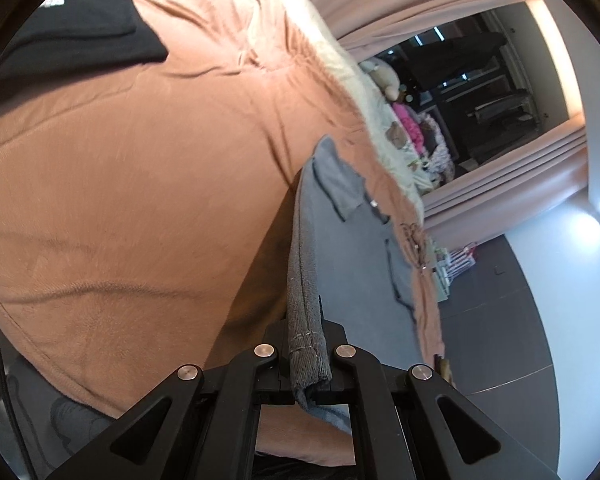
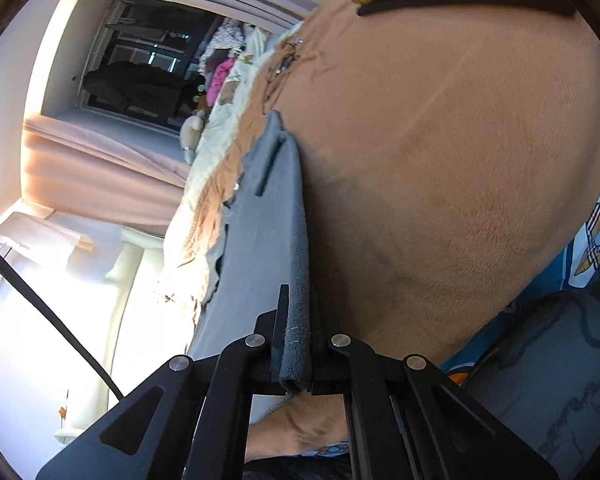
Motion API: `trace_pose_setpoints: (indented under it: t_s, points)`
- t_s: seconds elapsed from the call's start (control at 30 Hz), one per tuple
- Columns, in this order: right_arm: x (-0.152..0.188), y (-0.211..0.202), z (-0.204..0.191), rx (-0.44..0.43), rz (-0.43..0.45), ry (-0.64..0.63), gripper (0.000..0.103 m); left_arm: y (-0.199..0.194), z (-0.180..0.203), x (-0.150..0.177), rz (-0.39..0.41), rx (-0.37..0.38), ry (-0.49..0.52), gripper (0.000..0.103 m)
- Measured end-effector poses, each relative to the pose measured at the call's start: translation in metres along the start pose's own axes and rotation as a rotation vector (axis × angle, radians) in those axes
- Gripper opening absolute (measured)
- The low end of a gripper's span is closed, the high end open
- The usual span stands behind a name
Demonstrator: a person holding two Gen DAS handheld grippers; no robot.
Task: Fold small clothes
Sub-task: 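Lift the gripped hem with both tools toward the collar, then carry the hem over the shirt body and lay it at the collar with both tools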
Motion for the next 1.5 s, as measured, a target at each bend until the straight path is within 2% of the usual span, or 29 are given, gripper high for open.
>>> trace_pose_setpoints:
  t_s: [0.17,0.4,0.63,0.8,0.97,1.07,1.23,1.5]
  points:
    - [0.005,-0.028,-0.011,-0.052,0.035,-0.008,0.001,-0.035,0.019,-0.001,0.048,0.041,0.013,0.002]
    - [0.017,-0.067,-0.026,-0.095,0.047,-0.048,0.001,-0.079,0.035,0.012,0.064,0.052,0.016,0.002]
    - [0.029,-0.1,-0.036,-0.13,0.052,-0.083,0.001,-0.134,0.03,0.026,0.085,0.09,-0.006,0.002]
    - [0.04,-0.112,-0.037,-0.163,0.049,-0.122,0.001,-0.17,0.03,0.043,0.114,0.116,0.006,0.002]
    - [0.044,-0.125,-0.033,-0.204,0.054,-0.116,0.001,-0.204,0.025,0.064,0.125,0.147,-0.037,0.002]
    - [0.046,-0.131,-0.031,-0.23,0.066,-0.124,0.001,-0.221,0.032,0.071,0.144,0.175,-0.018,0.002]
    - [0.042,-0.125,-0.021,-0.241,0.085,-0.138,0.001,-0.226,0.03,0.073,0.145,0.181,-0.025,0.002]
    - [0.014,-0.087,-0.016,-0.207,0.07,-0.14,0.001,-0.198,0.033,0.055,0.118,0.157,-0.04,0.002]
Point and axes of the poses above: each gripper's, at about its wrist camera, not at the fingertips, and y roughly the way its jaws point, z to its right, x to its underside, the point moved 5 cm from there along y, roughly the way its jaws point, and after that the axes turned 3 degrees about -z, right-handed, at the moved point
